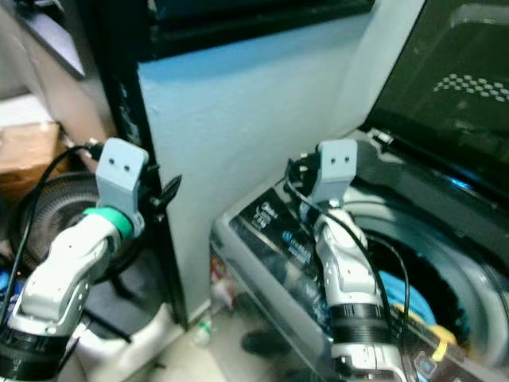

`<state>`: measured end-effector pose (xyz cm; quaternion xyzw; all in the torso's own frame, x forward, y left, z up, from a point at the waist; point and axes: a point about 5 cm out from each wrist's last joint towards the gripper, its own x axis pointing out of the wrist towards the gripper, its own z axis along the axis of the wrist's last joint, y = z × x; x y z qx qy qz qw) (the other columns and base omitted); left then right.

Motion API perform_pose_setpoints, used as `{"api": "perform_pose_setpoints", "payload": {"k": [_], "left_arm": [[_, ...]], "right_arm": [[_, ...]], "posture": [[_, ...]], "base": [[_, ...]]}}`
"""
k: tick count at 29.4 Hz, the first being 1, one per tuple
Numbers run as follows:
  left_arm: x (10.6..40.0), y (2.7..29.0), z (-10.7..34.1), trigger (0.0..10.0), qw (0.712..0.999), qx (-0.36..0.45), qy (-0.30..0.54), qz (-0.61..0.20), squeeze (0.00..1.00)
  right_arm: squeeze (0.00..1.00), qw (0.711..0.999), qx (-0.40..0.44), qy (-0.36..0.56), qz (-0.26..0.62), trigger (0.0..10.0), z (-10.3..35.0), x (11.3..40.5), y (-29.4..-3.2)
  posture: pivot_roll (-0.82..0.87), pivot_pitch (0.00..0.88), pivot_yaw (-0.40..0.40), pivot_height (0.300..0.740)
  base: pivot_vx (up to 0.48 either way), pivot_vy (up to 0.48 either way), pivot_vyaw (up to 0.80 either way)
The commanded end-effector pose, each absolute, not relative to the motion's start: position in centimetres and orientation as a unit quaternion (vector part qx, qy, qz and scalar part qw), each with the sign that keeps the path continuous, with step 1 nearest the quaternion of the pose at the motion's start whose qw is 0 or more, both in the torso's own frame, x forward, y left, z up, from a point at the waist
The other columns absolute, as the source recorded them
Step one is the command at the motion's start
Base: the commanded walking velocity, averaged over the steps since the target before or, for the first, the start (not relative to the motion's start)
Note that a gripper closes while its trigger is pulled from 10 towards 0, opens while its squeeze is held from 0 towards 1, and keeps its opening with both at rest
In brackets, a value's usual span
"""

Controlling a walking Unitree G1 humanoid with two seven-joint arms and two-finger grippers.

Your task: Clothes washing

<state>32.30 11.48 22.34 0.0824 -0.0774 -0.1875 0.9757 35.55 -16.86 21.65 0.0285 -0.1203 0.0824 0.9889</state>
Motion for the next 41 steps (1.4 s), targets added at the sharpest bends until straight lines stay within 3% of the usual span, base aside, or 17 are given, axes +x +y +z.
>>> {"api": "perform_pose_setpoints", "payload": {"k": [1,14,41], "left_arm": [[32.8,12.0,22.2,10.0,0.982,0.074,-0.065,-0.163,0.0],[32.9,13.5,23.3,10.0,0.99,0.008,-0.085,-0.114,0.0],[32.9,13.4,23.4,10.0,0.99,-0.002,-0.087,-0.112,0.0]], "right_arm": [[0.0,0.991,0.05,-0.1,0.077,10.0,20.3,35.2,-16.6],[0.0,0.982,0.056,-0.119,0.133,10.0,21.6,35.2,-13.3],[0.0,0.982,0.053,-0.112,0.143,10.0,21.5,35.0,-12.9]], "posture": [[0.12,0.02,0.051,0.74],[0.13,0.021,0.036,0.74],[0.12,0.02,0.031,0.74]], "base": [[0.0,0.0,0.0],[0.0,0.0,0.0],[-0.053,0.0,0.0]]}}
